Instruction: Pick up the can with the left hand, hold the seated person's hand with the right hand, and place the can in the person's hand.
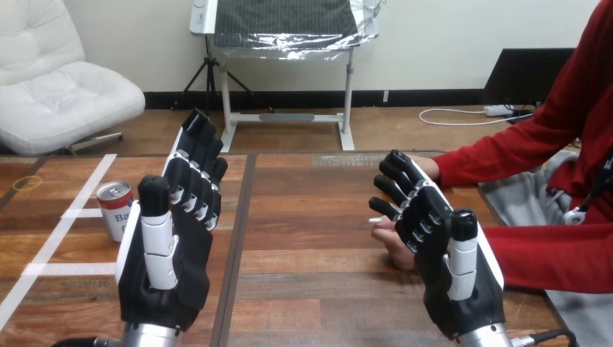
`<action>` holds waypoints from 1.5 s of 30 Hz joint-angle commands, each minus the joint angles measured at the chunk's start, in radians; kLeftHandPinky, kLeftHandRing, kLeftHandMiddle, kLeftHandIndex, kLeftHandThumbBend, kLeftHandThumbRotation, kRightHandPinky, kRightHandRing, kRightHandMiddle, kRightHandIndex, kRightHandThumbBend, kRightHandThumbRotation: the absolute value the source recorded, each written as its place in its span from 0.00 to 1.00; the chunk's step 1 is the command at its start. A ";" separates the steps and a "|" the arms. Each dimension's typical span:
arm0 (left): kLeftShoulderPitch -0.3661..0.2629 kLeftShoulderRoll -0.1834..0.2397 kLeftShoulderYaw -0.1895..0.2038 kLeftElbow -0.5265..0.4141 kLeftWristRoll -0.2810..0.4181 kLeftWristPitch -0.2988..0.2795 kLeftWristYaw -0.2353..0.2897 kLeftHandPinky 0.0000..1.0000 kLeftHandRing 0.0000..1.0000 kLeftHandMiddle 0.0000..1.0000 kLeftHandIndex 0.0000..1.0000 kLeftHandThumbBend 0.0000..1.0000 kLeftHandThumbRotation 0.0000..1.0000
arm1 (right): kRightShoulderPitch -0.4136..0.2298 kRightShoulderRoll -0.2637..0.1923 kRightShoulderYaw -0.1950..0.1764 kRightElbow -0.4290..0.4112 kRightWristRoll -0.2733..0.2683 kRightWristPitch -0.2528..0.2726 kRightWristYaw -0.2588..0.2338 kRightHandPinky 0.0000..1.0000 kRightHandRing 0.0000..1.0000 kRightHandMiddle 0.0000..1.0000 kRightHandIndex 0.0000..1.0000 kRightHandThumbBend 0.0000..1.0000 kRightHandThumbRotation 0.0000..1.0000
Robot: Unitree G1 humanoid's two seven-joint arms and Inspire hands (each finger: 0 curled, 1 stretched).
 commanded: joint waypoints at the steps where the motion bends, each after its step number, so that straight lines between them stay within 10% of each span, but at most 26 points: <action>1: -0.087 0.036 0.007 0.002 0.083 -0.036 0.026 1.00 1.00 1.00 0.98 0.73 0.96 | -0.048 -0.007 -0.003 -0.027 0.008 -0.008 0.003 0.87 0.93 0.93 0.92 0.91 1.00; 15: -0.234 0.093 0.067 0.085 0.166 -0.055 0.110 1.00 1.00 1.00 0.95 0.83 0.84 | -0.060 -0.004 -0.004 -0.012 0.007 -0.018 0.008 0.88 0.94 0.94 0.93 0.91 1.00; 45: -0.603 0.232 0.170 0.532 0.147 -0.125 0.097 1.00 1.00 1.00 0.99 0.73 0.90 | -0.066 -0.002 -0.008 -0.016 0.004 -0.011 -0.002 0.89 0.94 0.94 0.93 0.92 1.00</action>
